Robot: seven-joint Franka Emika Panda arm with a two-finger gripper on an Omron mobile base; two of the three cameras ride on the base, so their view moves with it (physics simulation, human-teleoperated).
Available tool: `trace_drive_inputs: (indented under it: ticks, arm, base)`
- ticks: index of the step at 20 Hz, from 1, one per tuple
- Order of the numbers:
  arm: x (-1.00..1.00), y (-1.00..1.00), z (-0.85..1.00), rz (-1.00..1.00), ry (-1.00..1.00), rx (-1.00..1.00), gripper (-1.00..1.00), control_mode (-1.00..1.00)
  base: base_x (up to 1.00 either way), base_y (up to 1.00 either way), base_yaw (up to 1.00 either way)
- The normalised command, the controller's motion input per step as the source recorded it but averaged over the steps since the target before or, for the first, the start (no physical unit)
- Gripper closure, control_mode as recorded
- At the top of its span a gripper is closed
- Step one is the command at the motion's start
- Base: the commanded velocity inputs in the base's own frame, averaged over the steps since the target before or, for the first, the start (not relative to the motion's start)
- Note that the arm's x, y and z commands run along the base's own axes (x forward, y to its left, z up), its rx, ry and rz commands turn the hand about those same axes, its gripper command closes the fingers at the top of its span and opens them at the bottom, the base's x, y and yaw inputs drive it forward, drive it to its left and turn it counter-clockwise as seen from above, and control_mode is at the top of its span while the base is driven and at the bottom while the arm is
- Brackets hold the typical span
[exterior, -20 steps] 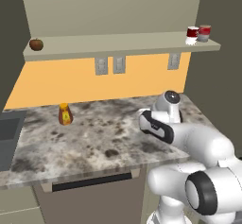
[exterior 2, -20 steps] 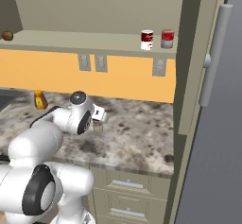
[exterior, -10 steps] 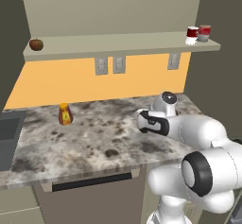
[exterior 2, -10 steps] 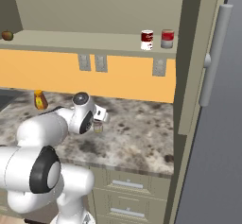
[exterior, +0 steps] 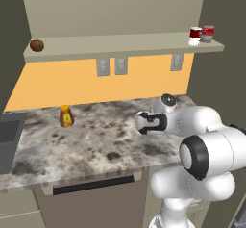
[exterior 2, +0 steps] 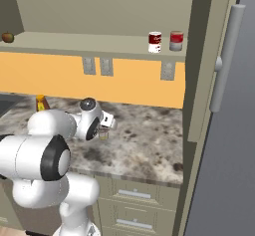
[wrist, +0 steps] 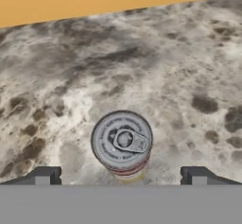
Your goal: Pick the cans from the counter and place them in their designated side in the cabinet.
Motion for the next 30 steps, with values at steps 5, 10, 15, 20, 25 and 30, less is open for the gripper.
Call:
trace_drive_inputs:
  ticks: [5,10,15,20,25,30]
  arm:
    - [0.19,0.00,-0.15,0.00,0.01,0.00,-1.00,-1.00]
    - [0.18,0.00,-0.13,0.00,0.00,0.00,-1.00,-1.00]
    - [0.17,0.00,-0.15,0.00,0.00,0.00,-1.00,-1.00]
    - [0.13,0.00,-0.16,0.00,0.00,0.00,-1.00,-1.00]
    - [0.11,0.00,-0.16,0.00,0.00,0.00,-1.00,-1.00]
    - [0.11,0.00,-0.16,0.00,0.00,0.00,1.00,-1.00]
  base:
    - [0.00,0.00,0.00]
    - [0.00,0.00,0.00]
    - [0.00,0.00,0.00]
    - [0.00,0.00,0.00]
    - [0.00,0.00,0.00]
    - [0.00,0.00,0.00]
